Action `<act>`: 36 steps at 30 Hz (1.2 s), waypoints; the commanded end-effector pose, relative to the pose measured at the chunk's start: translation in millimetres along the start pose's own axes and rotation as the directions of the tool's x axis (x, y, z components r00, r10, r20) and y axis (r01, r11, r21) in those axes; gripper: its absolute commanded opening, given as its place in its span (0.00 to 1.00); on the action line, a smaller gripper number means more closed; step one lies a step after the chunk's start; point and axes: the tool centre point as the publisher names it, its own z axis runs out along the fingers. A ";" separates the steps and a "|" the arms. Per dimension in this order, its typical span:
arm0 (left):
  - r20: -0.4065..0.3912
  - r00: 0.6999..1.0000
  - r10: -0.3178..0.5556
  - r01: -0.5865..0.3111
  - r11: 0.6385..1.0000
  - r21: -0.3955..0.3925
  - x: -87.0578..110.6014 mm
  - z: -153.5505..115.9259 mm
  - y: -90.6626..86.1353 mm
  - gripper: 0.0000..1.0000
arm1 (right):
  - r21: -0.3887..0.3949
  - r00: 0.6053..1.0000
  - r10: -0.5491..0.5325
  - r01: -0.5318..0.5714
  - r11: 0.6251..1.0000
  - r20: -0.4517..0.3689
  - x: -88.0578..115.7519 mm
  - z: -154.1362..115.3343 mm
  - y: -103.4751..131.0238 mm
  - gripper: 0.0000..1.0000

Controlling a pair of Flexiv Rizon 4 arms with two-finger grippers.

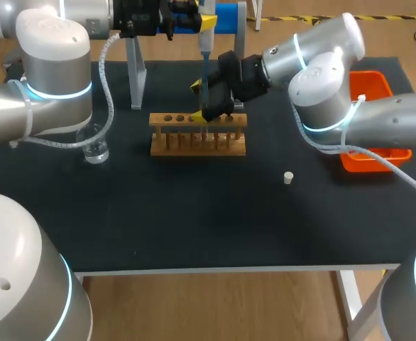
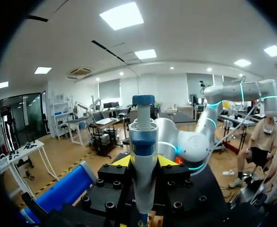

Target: Invert the test tube, pick up the pipette, mount the tip to pipette, aspirate from beaker and dispense into the tube, eject the tip, return the pipette, and cap with the stopper.

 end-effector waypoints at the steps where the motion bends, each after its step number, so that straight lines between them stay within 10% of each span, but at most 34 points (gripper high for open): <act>1: 0.010 1.000 0.002 -0.002 1.000 -0.004 4.9 -1.3 -3.5 0.00 | 0.001 1.000 0.000 0.000 1.000 -0.001 0.3 -1.3 0.1 1.00; 36: 0.023 0.999 0.038 -0.038 0.999 -0.022 7.6 -1.5 -33.6 0.00 | 0.001 1.000 0.000 0.000 1.000 -0.001 0.3 -1.3 0.1 1.00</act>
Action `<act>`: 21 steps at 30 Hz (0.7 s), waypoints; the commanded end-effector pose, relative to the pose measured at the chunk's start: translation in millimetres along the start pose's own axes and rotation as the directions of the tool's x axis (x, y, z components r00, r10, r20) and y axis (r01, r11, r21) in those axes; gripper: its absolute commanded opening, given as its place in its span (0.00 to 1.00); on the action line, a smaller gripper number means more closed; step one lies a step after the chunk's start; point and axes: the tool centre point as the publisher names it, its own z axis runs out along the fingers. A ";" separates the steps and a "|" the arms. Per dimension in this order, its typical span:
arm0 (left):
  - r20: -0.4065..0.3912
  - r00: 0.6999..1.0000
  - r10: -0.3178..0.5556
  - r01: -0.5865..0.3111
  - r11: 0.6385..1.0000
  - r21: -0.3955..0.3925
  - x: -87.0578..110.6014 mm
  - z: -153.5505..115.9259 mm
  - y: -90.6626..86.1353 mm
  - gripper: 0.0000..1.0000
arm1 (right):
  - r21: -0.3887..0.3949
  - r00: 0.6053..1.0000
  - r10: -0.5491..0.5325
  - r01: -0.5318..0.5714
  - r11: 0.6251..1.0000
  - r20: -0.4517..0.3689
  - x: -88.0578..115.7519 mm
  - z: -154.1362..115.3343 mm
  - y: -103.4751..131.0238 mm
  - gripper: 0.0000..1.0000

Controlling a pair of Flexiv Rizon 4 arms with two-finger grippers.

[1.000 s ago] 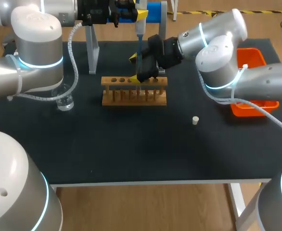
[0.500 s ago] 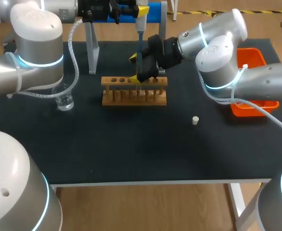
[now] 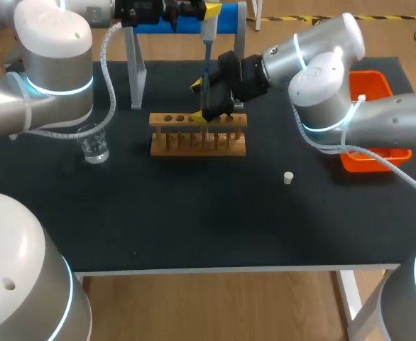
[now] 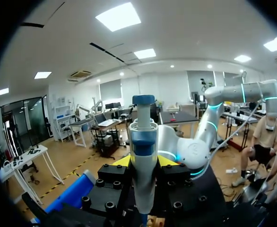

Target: Invert the test tube, pick up the pipette, mount the tip to pipette, aspirate from beaker and dispense into the tube, eject the tip, return the pipette, and cap with the stopper.

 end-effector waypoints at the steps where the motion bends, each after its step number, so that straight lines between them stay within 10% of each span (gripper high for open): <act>1: 0.000 1.000 0.000 0.000 1.000 -0.010 1.0 -1.2 -4.4 0.00 | 0.001 1.000 0.000 0.000 1.000 -0.001 0.3 -1.3 0.1 1.00; 21: 0.002 1.000 0.015 -0.015 1.000 -0.016 3.1 -1.8 -20.2 0.00 | 0.001 1.000 0.000 0.000 1.000 -0.001 0.3 -1.3 0.1 1.00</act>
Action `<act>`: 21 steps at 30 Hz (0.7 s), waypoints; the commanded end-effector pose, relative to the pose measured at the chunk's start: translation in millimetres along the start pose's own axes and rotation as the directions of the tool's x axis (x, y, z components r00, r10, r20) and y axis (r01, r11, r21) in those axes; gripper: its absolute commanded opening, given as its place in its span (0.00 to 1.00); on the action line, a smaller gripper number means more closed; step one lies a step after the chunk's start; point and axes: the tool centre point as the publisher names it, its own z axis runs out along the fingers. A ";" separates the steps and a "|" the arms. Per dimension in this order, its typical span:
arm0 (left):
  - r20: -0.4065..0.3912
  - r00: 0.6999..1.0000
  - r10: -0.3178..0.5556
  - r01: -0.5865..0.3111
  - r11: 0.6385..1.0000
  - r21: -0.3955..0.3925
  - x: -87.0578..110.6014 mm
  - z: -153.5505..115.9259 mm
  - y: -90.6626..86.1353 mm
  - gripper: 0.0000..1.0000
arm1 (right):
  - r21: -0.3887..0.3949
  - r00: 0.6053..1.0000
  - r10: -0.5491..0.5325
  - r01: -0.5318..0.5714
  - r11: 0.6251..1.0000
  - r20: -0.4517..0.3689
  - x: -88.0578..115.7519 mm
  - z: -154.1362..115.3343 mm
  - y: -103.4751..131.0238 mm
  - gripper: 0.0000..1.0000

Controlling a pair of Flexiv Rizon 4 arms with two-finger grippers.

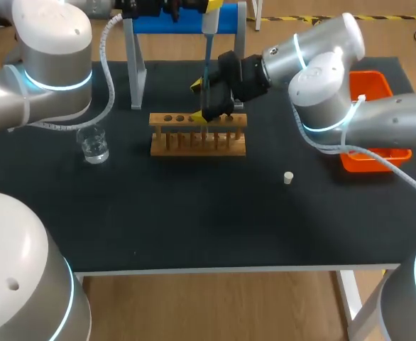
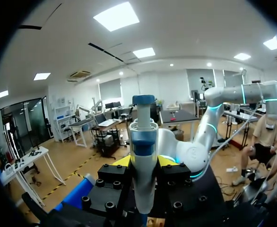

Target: Invert the test tube, pick up the pipette, mount the tip to pipette, aspirate from beaker and dispense into the tube, eject the tip, return the pipette, and cap with the stopper.

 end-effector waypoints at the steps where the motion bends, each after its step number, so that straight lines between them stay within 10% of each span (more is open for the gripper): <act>1: 0.000 1.000 0.001 -0.001 1.000 -0.003 0.9 -0.9 -3.5 0.00 | 0.001 1.000 0.000 0.000 1.000 -0.001 0.3 -1.3 0.1 1.00; 21: 0.009 0.999 0.039 -0.039 0.999 -0.015 4.7 -9.8 -28.5 0.00 | 0.001 1.000 0.000 0.000 1.000 -0.001 0.3 -1.3 0.1 1.00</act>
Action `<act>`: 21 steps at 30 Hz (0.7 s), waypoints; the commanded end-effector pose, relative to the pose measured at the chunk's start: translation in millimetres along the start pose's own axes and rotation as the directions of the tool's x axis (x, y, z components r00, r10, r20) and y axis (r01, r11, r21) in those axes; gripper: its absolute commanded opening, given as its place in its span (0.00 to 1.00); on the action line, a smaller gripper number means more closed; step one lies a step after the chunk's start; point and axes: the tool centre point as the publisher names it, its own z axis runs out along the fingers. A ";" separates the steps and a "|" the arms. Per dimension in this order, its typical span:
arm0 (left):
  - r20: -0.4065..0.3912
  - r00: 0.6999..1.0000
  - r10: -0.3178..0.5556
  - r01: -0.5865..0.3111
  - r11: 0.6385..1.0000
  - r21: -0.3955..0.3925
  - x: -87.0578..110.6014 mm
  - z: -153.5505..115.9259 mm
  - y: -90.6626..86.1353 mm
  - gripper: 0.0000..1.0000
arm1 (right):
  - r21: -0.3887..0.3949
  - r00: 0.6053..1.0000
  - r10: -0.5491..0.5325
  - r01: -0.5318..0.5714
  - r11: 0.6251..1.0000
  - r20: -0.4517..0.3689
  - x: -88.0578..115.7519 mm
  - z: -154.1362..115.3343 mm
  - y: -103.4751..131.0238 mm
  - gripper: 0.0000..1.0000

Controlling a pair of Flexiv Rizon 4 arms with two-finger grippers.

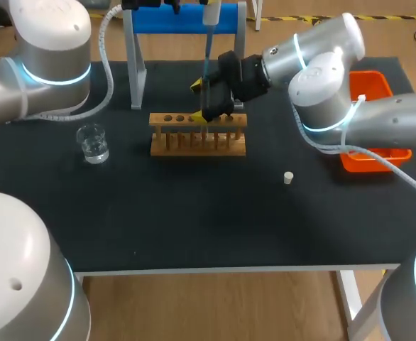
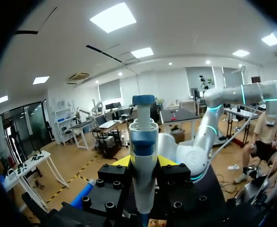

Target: Invert the test tube, pick up the pipette, mount the tip to pipette, aspirate from beaker and dispense into the tube, eject the tip, return the pipette, and cap with the stopper.

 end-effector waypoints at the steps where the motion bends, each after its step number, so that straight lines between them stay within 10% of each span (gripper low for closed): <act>1: 0.005 1.000 0.007 -0.007 1.000 -0.007 3.6 -7.5 -8.2 0.00 | 0.001 1.000 0.000 0.000 1.000 -0.001 0.3 -1.3 0.1 1.00; 10: 0.077 0.996 0.038 -0.037 0.999 -0.017 11.3 -45.8 -17.7 0.00 | 0.001 1.000 0.000 0.000 1.000 -0.001 0.3 -1.3 0.1 1.00; 21: 0.181 0.983 0.001 0.004 1.000 -0.028 34.3 -120.4 26.3 0.00 | 0.001 1.000 0.000 0.000 1.000 -0.001 0.3 -1.3 0.1 1.00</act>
